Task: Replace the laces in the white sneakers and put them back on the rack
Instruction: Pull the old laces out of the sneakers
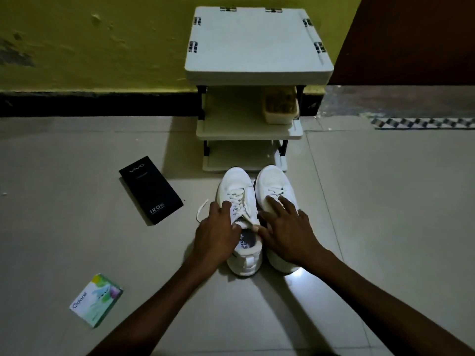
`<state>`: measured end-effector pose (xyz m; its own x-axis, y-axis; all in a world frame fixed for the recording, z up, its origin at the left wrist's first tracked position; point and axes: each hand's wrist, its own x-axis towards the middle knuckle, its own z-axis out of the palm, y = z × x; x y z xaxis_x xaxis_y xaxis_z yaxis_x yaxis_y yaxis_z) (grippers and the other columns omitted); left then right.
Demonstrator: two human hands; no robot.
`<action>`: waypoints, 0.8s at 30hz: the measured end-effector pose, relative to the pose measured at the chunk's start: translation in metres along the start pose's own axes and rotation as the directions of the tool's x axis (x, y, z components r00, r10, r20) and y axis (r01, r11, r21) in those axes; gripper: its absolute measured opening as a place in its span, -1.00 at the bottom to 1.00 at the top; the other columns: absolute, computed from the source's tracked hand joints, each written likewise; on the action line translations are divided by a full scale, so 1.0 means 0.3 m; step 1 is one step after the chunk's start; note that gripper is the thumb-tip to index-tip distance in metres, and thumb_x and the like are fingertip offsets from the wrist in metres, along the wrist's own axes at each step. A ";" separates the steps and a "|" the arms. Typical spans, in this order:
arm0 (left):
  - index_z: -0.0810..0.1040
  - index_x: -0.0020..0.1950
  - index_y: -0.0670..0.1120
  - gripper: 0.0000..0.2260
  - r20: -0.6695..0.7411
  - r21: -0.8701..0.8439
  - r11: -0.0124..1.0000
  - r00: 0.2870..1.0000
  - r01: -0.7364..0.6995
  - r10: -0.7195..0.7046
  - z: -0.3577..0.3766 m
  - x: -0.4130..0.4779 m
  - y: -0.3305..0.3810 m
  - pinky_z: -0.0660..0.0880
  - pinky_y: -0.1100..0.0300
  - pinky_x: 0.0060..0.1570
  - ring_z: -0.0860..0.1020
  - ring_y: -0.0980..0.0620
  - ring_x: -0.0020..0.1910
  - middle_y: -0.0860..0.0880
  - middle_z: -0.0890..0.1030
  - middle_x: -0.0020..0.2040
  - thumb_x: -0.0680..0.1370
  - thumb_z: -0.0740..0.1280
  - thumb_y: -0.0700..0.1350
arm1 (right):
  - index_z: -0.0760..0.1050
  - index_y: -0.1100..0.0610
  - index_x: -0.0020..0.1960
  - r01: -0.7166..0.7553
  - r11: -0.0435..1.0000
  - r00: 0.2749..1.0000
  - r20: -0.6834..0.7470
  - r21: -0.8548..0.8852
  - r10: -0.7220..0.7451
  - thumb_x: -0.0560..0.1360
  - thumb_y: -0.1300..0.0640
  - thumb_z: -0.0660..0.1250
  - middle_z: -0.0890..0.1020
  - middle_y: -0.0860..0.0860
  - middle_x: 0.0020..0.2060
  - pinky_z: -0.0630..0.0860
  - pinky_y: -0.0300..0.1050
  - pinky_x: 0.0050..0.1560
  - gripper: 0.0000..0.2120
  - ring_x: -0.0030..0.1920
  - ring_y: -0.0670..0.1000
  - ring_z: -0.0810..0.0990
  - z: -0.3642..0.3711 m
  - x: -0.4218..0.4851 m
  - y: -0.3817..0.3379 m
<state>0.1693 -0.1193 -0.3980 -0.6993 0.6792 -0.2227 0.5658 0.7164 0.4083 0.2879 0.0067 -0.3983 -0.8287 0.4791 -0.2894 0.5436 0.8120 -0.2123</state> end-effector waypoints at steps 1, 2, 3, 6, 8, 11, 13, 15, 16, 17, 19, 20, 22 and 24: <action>0.26 0.43 -0.01 -0.58 -0.017 0.011 1.000 1.000 -0.011 0.011 0.004 -0.005 -0.004 0.44 0.02 0.09 0.50 -0.18 0.15 -0.12 0.36 0.27 0.60 0.23 0.01 | 0.34 -0.14 0.42 0.015 1.000 1.000 -0.008 0.010 -0.015 0.52 -0.33 -0.19 0.10 -0.02 0.56 0.22 0.21 0.41 -0.37 0.55 0.10 -0.01 0.006 -0.011 0.012; 0.26 0.43 -0.01 -0.59 -0.029 0.020 1.000 0.999 -0.016 0.017 0.005 -0.010 -0.008 0.44 0.04 0.08 0.50 -0.17 0.14 -0.11 0.36 0.27 0.60 0.23 0.00 | 0.36 -0.12 0.42 0.026 1.000 1.000 -0.012 0.006 -0.026 0.57 -0.25 -0.15 0.10 -0.03 0.56 0.21 0.21 0.41 -0.45 0.56 0.11 -0.01 0.012 -0.019 0.026; 0.26 0.43 -0.01 -0.59 -0.036 0.023 1.000 0.999 -0.019 0.019 0.001 -0.014 -0.011 0.44 0.05 0.07 0.50 -0.16 0.14 -0.11 0.36 0.28 0.60 0.23 0.00 | 0.38 -0.09 0.41 0.036 0.999 0.999 -0.022 0.004 -0.036 0.62 -0.16 -0.06 0.10 -0.02 0.56 0.21 0.22 0.42 -0.54 0.56 0.11 -0.01 0.015 -0.023 0.041; 0.29 0.42 0.00 -0.60 -0.034 0.001 1.000 0.999 -0.008 0.008 -0.008 -0.024 -0.027 0.42 0.12 0.03 0.50 -0.14 0.16 -0.09 0.38 0.27 0.60 0.24 0.01 | 0.42 -0.04 0.39 0.050 0.999 0.997 -0.060 -0.011 -0.051 0.63 -0.04 0.13 0.14 -0.01 0.56 0.26 0.24 0.40 -0.64 0.55 0.14 0.03 0.011 -0.018 0.080; 0.33 0.39 -0.01 -0.61 -0.037 -0.026 1.000 0.999 -0.012 0.011 -0.013 -0.033 -0.036 0.43 0.11 0.06 0.50 -0.12 0.17 -0.08 0.42 0.26 0.59 0.26 0.01 | 0.42 -0.04 0.39 0.032 0.999 0.999 -0.038 -0.033 -0.033 0.61 -0.03 0.16 0.16 0.00 0.56 0.24 0.27 0.41 -0.64 0.55 0.15 0.04 -0.002 -0.008 0.098; 0.41 0.34 -0.03 -0.65 -0.072 -0.068 0.997 0.997 -0.030 0.025 -0.017 -0.048 -0.051 0.44 0.11 0.06 0.52 -0.09 0.14 -0.07 0.50 0.22 0.58 0.29 0.01 | 0.43 -0.02 0.40 -0.019 0.990 0.995 -0.100 -0.142 0.005 0.58 0.01 0.24 0.25 0.06 0.52 0.03 0.34 0.46 -0.61 0.54 0.21 0.07 -0.029 -0.011 0.100; 0.44 0.33 -0.03 -0.66 -0.102 -0.090 0.995 0.994 -0.044 0.035 -0.018 -0.058 -0.059 0.42 0.16 0.04 0.54 -0.06 0.13 -0.06 0.53 0.21 0.58 0.30 0.02 | 0.48 0.02 0.35 0.022 0.991 0.972 -0.227 -0.134 -0.052 0.56 0.04 0.28 0.43 0.07 0.40 0.16 0.22 0.44 -0.64 0.47 0.20 0.25 -0.046 -0.021 0.049; 0.45 0.34 -0.02 -0.65 -0.127 -0.098 0.994 0.991 -0.047 0.034 -0.016 -0.064 -0.060 0.40 0.21 0.01 0.54 -0.05 0.14 -0.05 0.53 0.22 0.58 0.30 0.02 | 0.55 0.05 0.24 0.086 0.995 0.966 -0.249 0.040 -0.073 0.56 -0.03 0.27 0.60 0.05 0.19 0.46 0.02 0.23 -0.70 0.23 0.10 0.51 -0.057 -0.031 -0.044; 0.45 0.34 -0.02 -0.65 -0.129 -0.094 0.995 0.991 -0.041 0.029 -0.015 -0.063 -0.056 0.41 0.20 0.02 0.54 -0.05 0.15 -0.05 0.53 0.22 0.58 0.30 0.03 | 0.57 0.07 0.15 0.096 0.990 0.974 -0.217 0.106 -0.072 0.55 -0.08 0.28 0.64 0.05 0.06 0.54 -0.03 0.09 -0.71 0.08 0.07 0.59 -0.057 -0.029 -0.089; 0.46 0.34 -0.03 -0.66 -0.126 -0.091 0.995 0.992 -0.037 0.025 -0.012 -0.059 -0.050 0.43 0.19 0.04 0.54 -0.07 0.15 -0.07 0.54 0.22 0.58 0.30 0.02 | 0.56 0.10 0.07 0.087 0.989 0.984 -0.167 0.123 -0.066 0.52 -0.11 0.30 0.65 0.07 -0.04 0.56 -0.04 -0.02 -0.70 -0.03 0.07 0.62 -0.051 -0.021 -0.122; 0.47 0.31 -0.07 -0.68 -0.125 -0.095 0.995 0.992 -0.023 0.011 -0.007 -0.055 -0.036 0.44 0.17 0.03 0.55 -0.10 0.14 -0.10 0.56 0.21 0.58 0.28 0.00 | 0.51 0.13 -0.02 0.073 0.992 0.990 -0.127 0.104 -0.059 0.44 -0.09 0.37 0.64 0.09 -0.13 0.56 -0.05 -0.10 -0.71 -0.12 0.13 0.63 -0.039 0.000 -0.154; 0.46 0.31 -0.09 -0.68 -0.122 -0.101 0.995 0.992 -0.016 0.003 -0.009 -0.054 -0.030 0.44 0.18 0.02 0.56 -0.10 0.14 -0.12 0.57 0.21 0.59 0.26 -0.01 | 0.49 0.12 -0.04 0.073 0.990 0.988 -0.143 0.117 -0.056 0.40 -0.07 0.40 0.64 0.09 -0.15 0.57 -0.04 -0.12 -0.71 -0.15 0.15 0.63 -0.030 0.013 -0.155; 0.40 0.36 -0.11 -0.67 -0.105 -0.126 0.992 0.994 -0.006 -0.008 -0.018 -0.052 -0.021 0.45 0.15 0.04 0.56 -0.13 0.15 -0.15 0.58 0.22 0.61 0.23 -0.06 | 0.43 0.09 -0.07 0.080 0.986 0.981 -0.187 0.144 -0.052 0.34 -0.06 0.42 0.65 0.08 -0.18 0.57 -0.02 -0.17 -0.69 -0.20 0.15 0.63 -0.013 0.027 -0.145; 0.30 0.42 -0.09 -0.61 -0.057 -0.200 0.980 0.998 0.010 -0.021 -0.032 -0.048 -0.031 0.45 0.10 0.03 0.56 -0.16 0.13 -0.16 0.59 0.20 0.59 0.24 -0.09 | 0.38 0.07 -0.01 0.081 0.985 0.980 -0.191 0.152 -0.051 0.30 -0.12 0.48 0.65 0.06 -0.20 0.57 0.00 -0.20 -0.57 -0.23 0.13 0.62 0.006 0.033 -0.141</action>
<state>0.1699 -0.1374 -0.3902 -0.7350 0.6535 -0.1807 0.4604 0.6767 0.5745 0.2569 -0.0235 -0.3939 -0.8657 0.4916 -0.0949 0.4886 0.7882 -0.3743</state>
